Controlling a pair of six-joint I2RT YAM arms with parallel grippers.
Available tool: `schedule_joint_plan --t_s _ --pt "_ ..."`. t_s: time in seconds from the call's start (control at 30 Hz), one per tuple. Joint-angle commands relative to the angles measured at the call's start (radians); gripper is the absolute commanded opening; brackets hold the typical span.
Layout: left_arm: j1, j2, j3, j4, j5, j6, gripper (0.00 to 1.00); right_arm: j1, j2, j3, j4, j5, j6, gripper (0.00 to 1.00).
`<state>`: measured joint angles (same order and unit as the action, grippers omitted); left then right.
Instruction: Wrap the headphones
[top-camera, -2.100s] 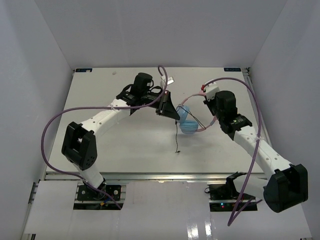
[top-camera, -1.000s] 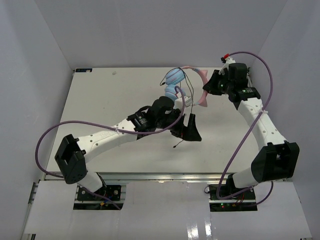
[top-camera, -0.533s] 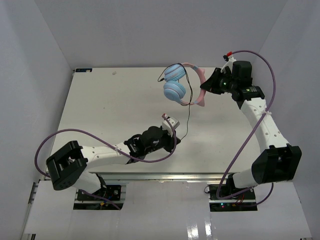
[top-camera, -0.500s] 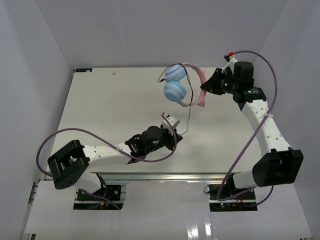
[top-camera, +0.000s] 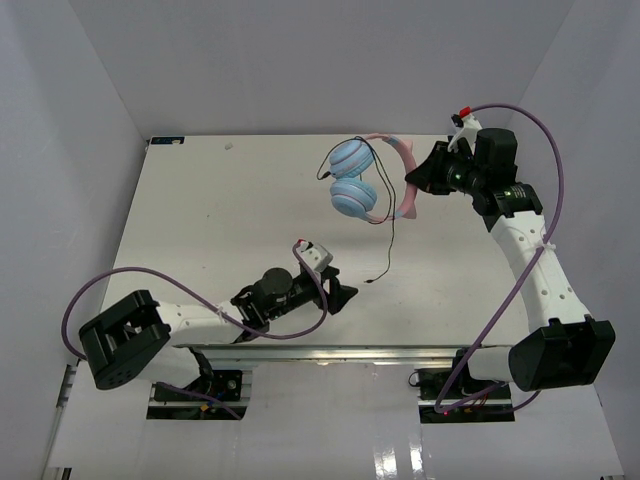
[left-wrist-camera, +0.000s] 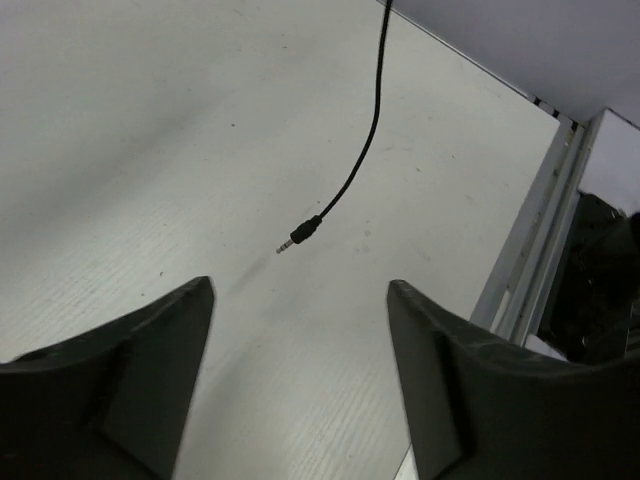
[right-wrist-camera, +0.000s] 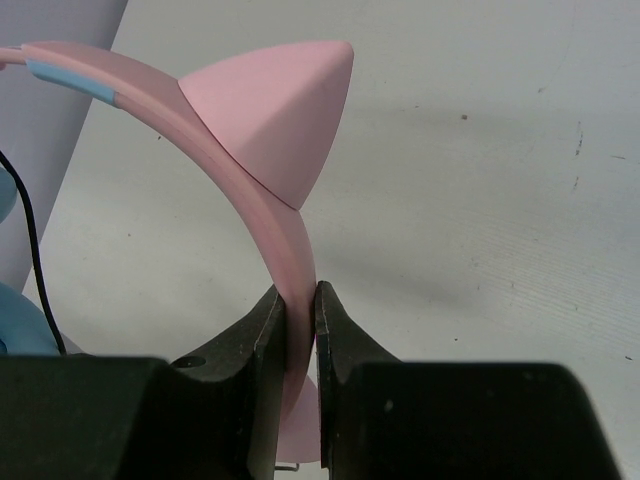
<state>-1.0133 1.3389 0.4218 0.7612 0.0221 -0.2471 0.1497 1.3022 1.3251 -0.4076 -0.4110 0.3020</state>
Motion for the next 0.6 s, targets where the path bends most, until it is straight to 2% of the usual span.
schedule_joint_plan --t_s 0.0,0.07,0.23,0.3,0.4,0.43,0.47,0.5,0.57 --pt "-0.03 0.04 -0.049 0.15 0.13 0.152 0.93 -0.007 -0.015 0.019 0.05 -0.047 0.019 0.08" --pt "-0.035 0.096 -0.032 0.205 0.14 0.203 0.97 -0.007 -0.013 0.02 0.048 -0.058 0.024 0.08" --pt "-0.037 0.265 0.144 0.185 0.142 0.301 0.98 0.005 -0.015 0.013 0.038 -0.074 0.026 0.08" --pt "-0.037 0.354 0.25 0.156 0.125 0.331 0.95 0.013 -0.027 0.002 0.038 -0.075 0.025 0.08" --pt "-0.037 0.468 0.401 0.071 0.003 0.358 0.83 0.017 -0.041 -0.009 0.033 -0.08 0.019 0.08" --pt "-0.036 0.484 0.412 0.072 -0.005 0.367 0.75 0.017 -0.046 -0.012 0.031 -0.08 0.014 0.08" --pt "-0.036 0.499 0.419 0.08 -0.007 0.375 0.64 0.016 -0.051 -0.016 0.03 -0.081 0.009 0.08" --pt "-0.034 0.503 0.419 0.087 -0.008 0.377 0.43 0.016 -0.057 -0.021 0.026 -0.08 0.006 0.08" --pt "-0.034 0.506 0.41 0.101 -0.007 0.366 0.12 0.016 -0.06 -0.028 0.027 -0.08 0.003 0.08"
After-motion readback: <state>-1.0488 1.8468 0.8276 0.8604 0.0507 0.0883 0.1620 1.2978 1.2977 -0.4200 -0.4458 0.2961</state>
